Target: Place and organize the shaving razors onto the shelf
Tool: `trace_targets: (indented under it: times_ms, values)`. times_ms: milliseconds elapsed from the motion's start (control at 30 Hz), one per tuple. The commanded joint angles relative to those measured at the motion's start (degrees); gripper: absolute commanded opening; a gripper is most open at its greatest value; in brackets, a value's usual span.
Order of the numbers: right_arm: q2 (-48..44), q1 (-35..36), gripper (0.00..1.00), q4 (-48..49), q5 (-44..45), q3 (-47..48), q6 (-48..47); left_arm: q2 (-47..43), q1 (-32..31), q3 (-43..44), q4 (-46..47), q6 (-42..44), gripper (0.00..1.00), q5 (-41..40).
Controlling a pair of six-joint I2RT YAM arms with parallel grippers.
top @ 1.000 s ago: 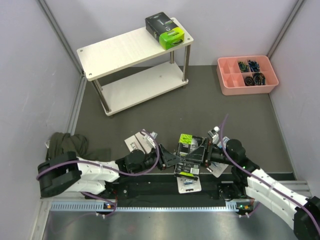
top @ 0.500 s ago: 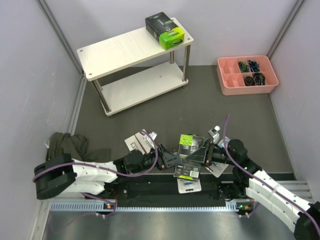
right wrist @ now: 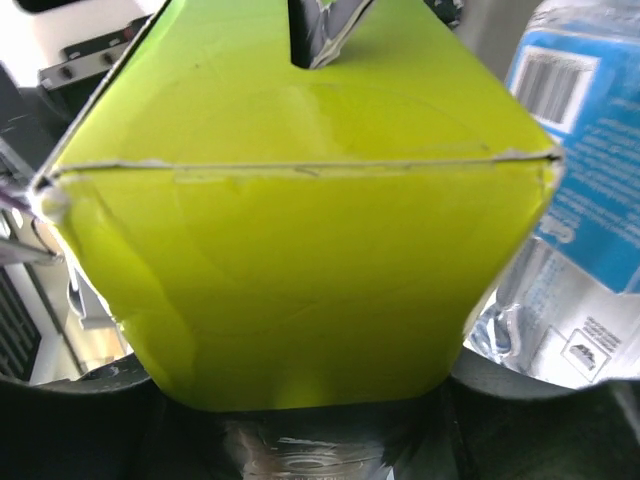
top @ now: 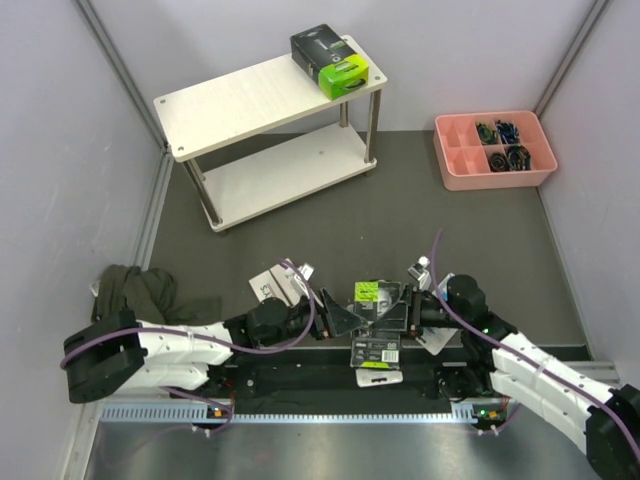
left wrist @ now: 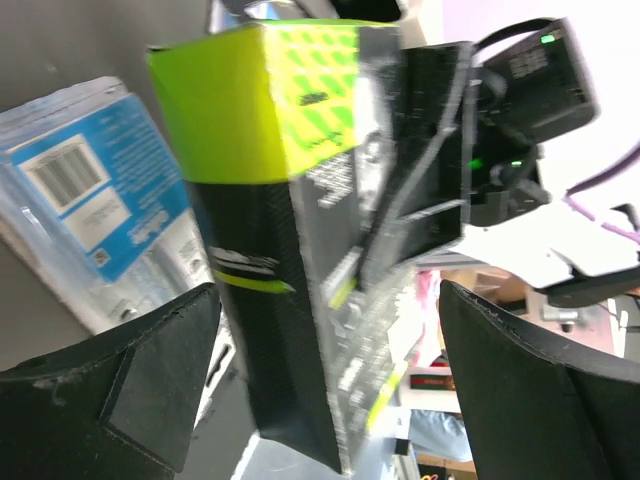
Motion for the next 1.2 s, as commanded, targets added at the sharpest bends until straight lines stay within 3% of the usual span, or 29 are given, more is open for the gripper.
trace_targets:
  times_ms: [0,433,567,767,900,933,1067,1167]
  values:
    - [-0.14,0.56,0.48,6.73,-5.2,5.25,-1.62,2.2,0.43,1.88,1.91,2.21,0.94,-0.02]
    - [0.83,0.56,0.48,8.31,-12.85,6.92,-1.88,3.26,2.28,0.46,10.44,3.79,0.94,-4.16]
    - [1.18,0.56,0.49,7.78,-13.73,7.62,-2.85,5.02,2.98,4.24,6.66,4.49,0.91,0.22]
    - [2.14,0.56,0.49,8.05,-14.78,8.24,-3.55,11.17,3.33,8.64,9.54,4.85,0.83,8.76]
    - [1.97,0.56,0.49,6.56,-15.23,8.24,-4.34,13.98,3.33,10.49,12.01,4.5,0.67,11.31]
    - [1.88,0.48,0.49,6.12,-15.23,8.41,-4.69,14.07,3.33,10.66,12.1,4.41,0.56,11.58]
    - [1.53,0.56,0.5,3.13,-13.91,9.03,-6.79,14.16,3.42,10.58,12.1,4.14,0.36,11.67]
    - [1.09,0.56,0.59,-1.34,-11.9,10.08,-9.25,13.55,3.33,10.14,11.67,4.23,0.19,11.49]
